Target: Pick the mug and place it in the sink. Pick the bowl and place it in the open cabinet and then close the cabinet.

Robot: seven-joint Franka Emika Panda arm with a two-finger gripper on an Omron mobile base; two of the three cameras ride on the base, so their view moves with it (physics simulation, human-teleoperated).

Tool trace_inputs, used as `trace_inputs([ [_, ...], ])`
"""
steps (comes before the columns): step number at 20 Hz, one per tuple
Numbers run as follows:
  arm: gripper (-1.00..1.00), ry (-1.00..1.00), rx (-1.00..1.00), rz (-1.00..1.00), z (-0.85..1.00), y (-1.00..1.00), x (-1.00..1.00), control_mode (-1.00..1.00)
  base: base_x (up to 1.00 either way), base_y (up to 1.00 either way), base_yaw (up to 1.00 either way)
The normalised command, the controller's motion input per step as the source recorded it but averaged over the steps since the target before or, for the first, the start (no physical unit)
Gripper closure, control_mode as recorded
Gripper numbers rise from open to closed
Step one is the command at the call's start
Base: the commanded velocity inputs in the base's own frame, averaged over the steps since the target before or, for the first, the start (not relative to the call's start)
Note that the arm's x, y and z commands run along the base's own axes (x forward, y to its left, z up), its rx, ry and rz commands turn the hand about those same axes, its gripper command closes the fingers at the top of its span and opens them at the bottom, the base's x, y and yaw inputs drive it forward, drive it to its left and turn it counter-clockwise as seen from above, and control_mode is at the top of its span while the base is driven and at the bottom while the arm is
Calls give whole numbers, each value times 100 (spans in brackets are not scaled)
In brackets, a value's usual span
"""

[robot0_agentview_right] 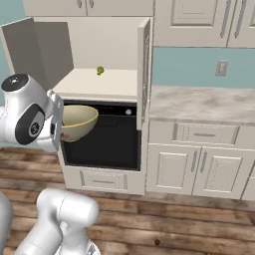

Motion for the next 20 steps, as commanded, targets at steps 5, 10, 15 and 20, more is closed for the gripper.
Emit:
trace_inputs([
  [5, 100, 0, 0, 0, 0, 0, 0, 100, 17, 0, 0],
  [10, 100, 0, 0, 0, 0, 0, 0, 100, 49, 0, 3],
  [15, 100, 0, 0, 0, 0, 0, 0, 100, 69, 0, 9],
  [20, 100, 0, 0, 0, 0, 0, 0, 100, 55, 0, 14],
])
